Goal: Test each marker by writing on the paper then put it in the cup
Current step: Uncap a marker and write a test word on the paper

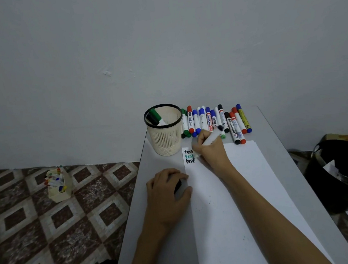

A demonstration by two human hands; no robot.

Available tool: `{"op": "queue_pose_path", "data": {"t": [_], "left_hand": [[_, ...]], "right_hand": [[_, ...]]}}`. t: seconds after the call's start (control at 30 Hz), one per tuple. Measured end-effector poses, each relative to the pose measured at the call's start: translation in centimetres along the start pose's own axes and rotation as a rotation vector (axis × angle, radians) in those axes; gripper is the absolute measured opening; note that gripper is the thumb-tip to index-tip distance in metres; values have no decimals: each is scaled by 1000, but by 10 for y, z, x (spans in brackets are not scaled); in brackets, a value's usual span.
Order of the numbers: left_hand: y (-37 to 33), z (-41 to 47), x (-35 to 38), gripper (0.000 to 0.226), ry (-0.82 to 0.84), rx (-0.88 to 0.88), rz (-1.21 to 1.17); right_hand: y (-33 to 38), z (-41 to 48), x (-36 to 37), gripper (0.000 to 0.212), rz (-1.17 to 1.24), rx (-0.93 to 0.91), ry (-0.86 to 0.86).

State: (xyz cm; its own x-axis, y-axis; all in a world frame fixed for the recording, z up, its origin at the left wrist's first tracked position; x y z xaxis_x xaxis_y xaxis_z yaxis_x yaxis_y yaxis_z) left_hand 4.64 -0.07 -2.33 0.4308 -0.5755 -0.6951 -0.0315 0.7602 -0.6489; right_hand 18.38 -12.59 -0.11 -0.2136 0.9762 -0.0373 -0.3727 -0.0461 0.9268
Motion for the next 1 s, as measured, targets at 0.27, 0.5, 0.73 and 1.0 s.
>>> {"op": "queue_pose_path", "data": {"t": [0.27,0.5,0.73,1.0], "left_hand": [[-3,-3,-10,41,-84,-156,-4],[-5,-3,-18,32,-51,-100,-341],[-1,-6,-26,25,32,-143,-580],[-2,-6,-29,24,76,-110,-622]], "right_hand": [[2,0,-8,22,263,45,-121],[14,-4,-11,18,488,217,-166],[37,-30,-18,26,377,190,-124],[42,-53,-2,25,420,192,-24]]}}
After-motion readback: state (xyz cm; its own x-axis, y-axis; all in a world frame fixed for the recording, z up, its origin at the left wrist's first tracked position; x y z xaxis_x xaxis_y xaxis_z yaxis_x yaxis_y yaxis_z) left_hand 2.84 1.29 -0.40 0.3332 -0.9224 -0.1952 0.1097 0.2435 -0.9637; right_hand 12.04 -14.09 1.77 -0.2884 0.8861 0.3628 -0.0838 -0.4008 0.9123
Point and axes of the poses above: each hand's wrist, its own z-axis towards the middle knuckle, its own x-axis out of the palm, y = z × x, the point moved 3 cm from there along z, towards the middle knuckle, and after that the axes turned 12 degrees about -x, right-handed, at the moved point
